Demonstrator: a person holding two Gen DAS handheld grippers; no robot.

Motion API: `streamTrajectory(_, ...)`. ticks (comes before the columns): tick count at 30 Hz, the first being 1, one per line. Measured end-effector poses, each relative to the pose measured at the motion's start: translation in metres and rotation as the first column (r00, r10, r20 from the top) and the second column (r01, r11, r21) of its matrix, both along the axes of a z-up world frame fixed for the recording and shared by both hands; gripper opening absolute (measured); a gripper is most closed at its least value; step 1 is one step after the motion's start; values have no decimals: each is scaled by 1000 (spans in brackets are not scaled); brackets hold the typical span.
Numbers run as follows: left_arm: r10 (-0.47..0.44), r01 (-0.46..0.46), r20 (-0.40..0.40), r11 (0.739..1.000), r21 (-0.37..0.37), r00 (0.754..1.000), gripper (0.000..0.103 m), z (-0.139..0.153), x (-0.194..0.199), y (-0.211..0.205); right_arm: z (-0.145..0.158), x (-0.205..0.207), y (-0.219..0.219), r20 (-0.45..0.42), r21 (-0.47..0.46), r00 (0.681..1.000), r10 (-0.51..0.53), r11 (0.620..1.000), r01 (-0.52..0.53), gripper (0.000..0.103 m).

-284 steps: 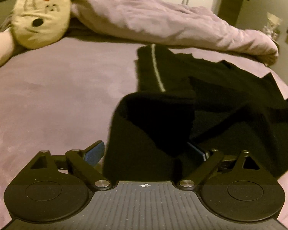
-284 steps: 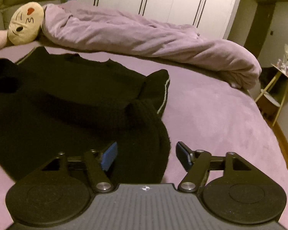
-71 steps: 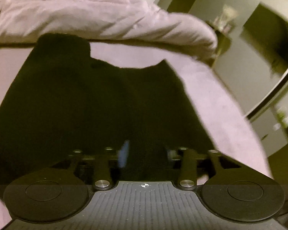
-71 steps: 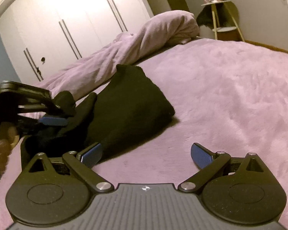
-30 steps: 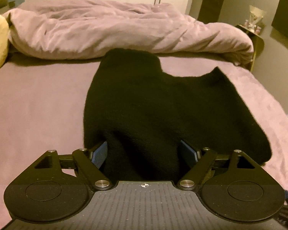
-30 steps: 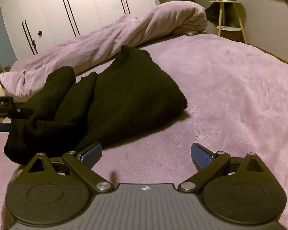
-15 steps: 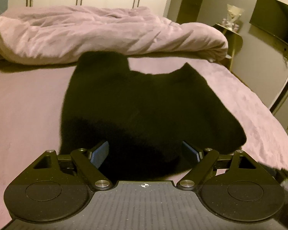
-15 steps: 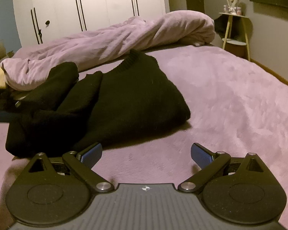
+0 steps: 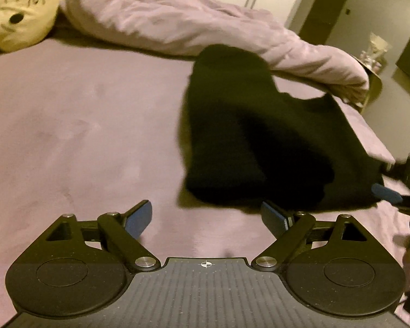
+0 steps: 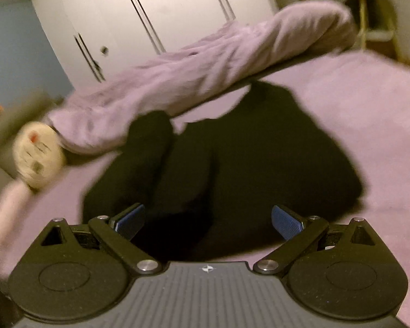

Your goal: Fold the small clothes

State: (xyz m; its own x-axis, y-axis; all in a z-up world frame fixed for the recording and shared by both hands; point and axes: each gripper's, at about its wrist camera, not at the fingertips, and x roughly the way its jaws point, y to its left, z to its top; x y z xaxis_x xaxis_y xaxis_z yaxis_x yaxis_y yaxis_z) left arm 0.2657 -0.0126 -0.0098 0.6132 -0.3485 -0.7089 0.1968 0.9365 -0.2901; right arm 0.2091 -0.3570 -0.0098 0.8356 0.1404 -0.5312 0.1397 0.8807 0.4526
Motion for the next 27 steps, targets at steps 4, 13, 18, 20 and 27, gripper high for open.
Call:
streamTrajectory(4, 16, -16, -22, 1000, 0, 1000, 91, -10, 12, 6, -12, 43, -18, -20, 233, 999, 29, 972, -23, 99)
streamTrajectory(13, 6, -5, -32, 999, 34, 999, 91, -26, 28, 2, -35, 95, -18, -36, 382, 995, 92, 921, -71, 76)
streamTrajectory(18, 3, -2, -40, 1000, 30, 999, 91, -32, 33, 1, -34, 104, -10, -52, 330, 987, 152, 935, -126, 75)
streamTrajectory(20, 1, 0, -40, 1000, 31, 999, 92, -34, 31, 1, -33, 112, -9, -53, 338, 984, 171, 930, -143, 80)
streamTrajectory(27, 3, -2, -49, 1000, 21, 999, 92, -34, 25, 6, -29, 144, 10, -49, 375, 973, 226, 907, -192, 80)
